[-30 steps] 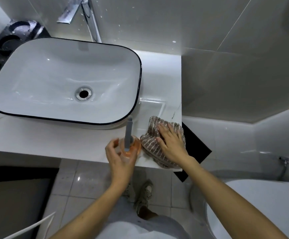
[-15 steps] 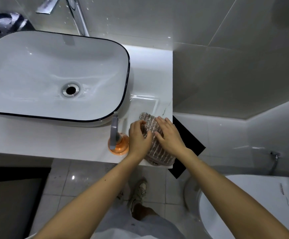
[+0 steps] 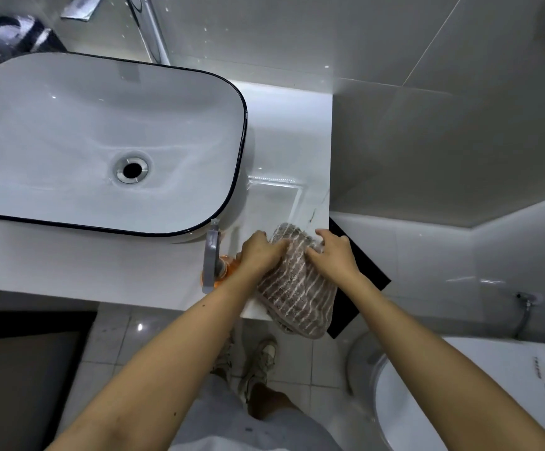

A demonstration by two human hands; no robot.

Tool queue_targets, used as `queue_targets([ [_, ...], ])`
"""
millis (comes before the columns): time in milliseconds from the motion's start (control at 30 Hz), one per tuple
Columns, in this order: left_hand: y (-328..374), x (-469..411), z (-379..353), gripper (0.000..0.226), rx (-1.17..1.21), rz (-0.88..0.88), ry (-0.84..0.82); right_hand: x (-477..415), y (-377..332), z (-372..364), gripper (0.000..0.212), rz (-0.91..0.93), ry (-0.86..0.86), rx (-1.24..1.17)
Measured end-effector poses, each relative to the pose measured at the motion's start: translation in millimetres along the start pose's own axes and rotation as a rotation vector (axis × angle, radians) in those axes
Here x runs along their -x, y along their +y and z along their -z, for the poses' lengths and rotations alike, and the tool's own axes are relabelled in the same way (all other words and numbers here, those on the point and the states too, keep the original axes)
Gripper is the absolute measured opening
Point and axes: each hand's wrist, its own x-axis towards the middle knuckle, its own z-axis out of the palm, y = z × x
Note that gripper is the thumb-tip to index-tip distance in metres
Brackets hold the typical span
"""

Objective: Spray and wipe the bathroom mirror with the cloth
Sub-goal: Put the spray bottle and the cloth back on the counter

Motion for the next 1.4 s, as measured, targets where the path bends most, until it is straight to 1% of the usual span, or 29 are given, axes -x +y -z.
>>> queue_targets([
  [67, 1.9, 4.8, -1.5, 0.045, -0.028, -0.029, -0.022, 3.6, 2.2, 3.0, 0.032, -0.057, -0.031, 0.019],
  [100, 3.1, 7.7, -3.1, 0.041, -0.039, -0.056, -0.007, 6.4, 2.7, 4.7, 0.027, -0.051, -0.030, 0.044],
  [167, 5.0, 12.8, -6.2, 0.034, -0.017, -0.126, 0.040, 11.2, 2.7, 7.8, 0.025, 0.014, 0.025, 0.087],
  [267, 11.6, 22.8, -4.2, 0.022, 0.134, -0.225, 0.090, 14.2, -1.5, 15.0, 0.021, 0.092, 0.130, 0.059],
  [333, 17.7, 27.4, 0.5, 0.017, 0.199, -0.247, 0.110, 14.1, -6.5, 22.9, 0.024, 0.144, 0.186, 0.062],
  [400, 25.0, 30.1, 6.9, 0.020, 0.235, -0.263, 0.120, 13.6, -13.8, 32.9, 0.026, 0.201, 0.229, 0.062],
  [467, 34.1, 33.6, 15.1, 0.025, 0.222, -0.303, 0.116, 13.3, -21.7, 43.1, 0.026, 0.247, 0.239, 0.026],
  [533, 41.3, 35.7, 21.3, 0.027, 0.191, -0.381, 0.106, 11.4, -26.9, 49.6, 0.028, 0.296, 0.225, -0.040],
  [567, 44.1, 36.8, 23.1, 0.024, 0.186, -0.423, 0.098, 10.9, -28.6, 52.0, 0.032, 0.320, 0.205, -0.074],
  [633, 46.6, 39.1, 26.0, 0.013, 0.190, -0.472, 0.091, 10.6, -31.0, 56.7, 0.048, 0.354, 0.126, -0.135],
  [667, 46.3, 39.6, 27.4, 0.014, 0.196, -0.485, 0.092, 11.3, -31.9, 59.9, 0.056, 0.359, 0.070, -0.158],
  [700, 45.0, 40.2, 28.8, 0.016, 0.201, -0.490, 0.089, 11.8, -32.7, 63.2, 0.059, 0.348, 0.018, -0.163],
  [733, 43.1, 40.9, 29.9, 0.019, 0.209, -0.494, 0.084, 12.1, -32.5, 65.9, 0.057, 0.339, -0.020, -0.151],
  [767, 40.5, 41.2, 30.7, 0.021, 0.215, -0.495, 0.085, 12.4, -32.5, 68.0, 0.050, 0.330, -0.054, -0.124],
  [867, 30.3, 43.9, 29.9, 0.024, 0.246, -0.483, 0.116, 13.6, -32.1, 67.0, 0.017, 0.306, -0.173, -0.059],
  [900, 28.0, 45.8, 29.3, 0.025, 0.262, -0.475, 0.128, 15.0, -32.5, 66.3, 0.013, 0.316, -0.187, -0.021],
  [933, 26.4, 48.0, 29.1, 0.025, 0.277, -0.467, 0.141, 15.2, -31.5, 64.2, 0.016, 0.344, -0.181, 0.008],
  [967, 25.6, 50.5, 29.2, 0.026, 0.291, -0.459, 0.148, 15.8, -30.6, 62.8, 0.013, 0.360, -0.165, 0.028],
  [1000, 25.1, 53.0, 29.4, 0.026, 0.301, -0.453, 0.153, 17.3, -29.7, 61.9, 0.004, 0.381, -0.146, 0.039],
  [1100, 22.7, 59.2, 28.8, 0.025, 0.339, -0.433, 0.170, 24.3, -25.0, 62.9, 0.032, 0.416, -0.141, 0.115],
  [1167, 18.4, 63.6, 26.7, 0.022, 0.385, -0.413, 0.197, 31.3, -20.6, 65.6, 0.041, 0.444, -0.136, 0.171],
  [1233, 12.2, 69.0, 24.1, 0.018, 0.416, -0.404, 0.208, 39.1, -14.6, 70.0, 0.040, 0.425, -0.143, 0.184],
  [1267, 9.2, 72.8, 22.4, 0.017, 0.418, -0.410, 0.208, 44.6, -10.8, 71.7, 0.035, 0.395, -0.140, 0.194],
  [1333, 1.4, 80.3, 18.5, 0.018, 0.417, -0.420, 0.208, 54.3, -1.1, 72.3, 0.030, 0.356, -0.084, 0.266],
  [1400, -4.5, 91.4, 16.4, 0.022, 0.399, -0.419, 0.220, 63.4, 9.1, 70.2, 0.030, 0.359, -0.038, 0.317],
])
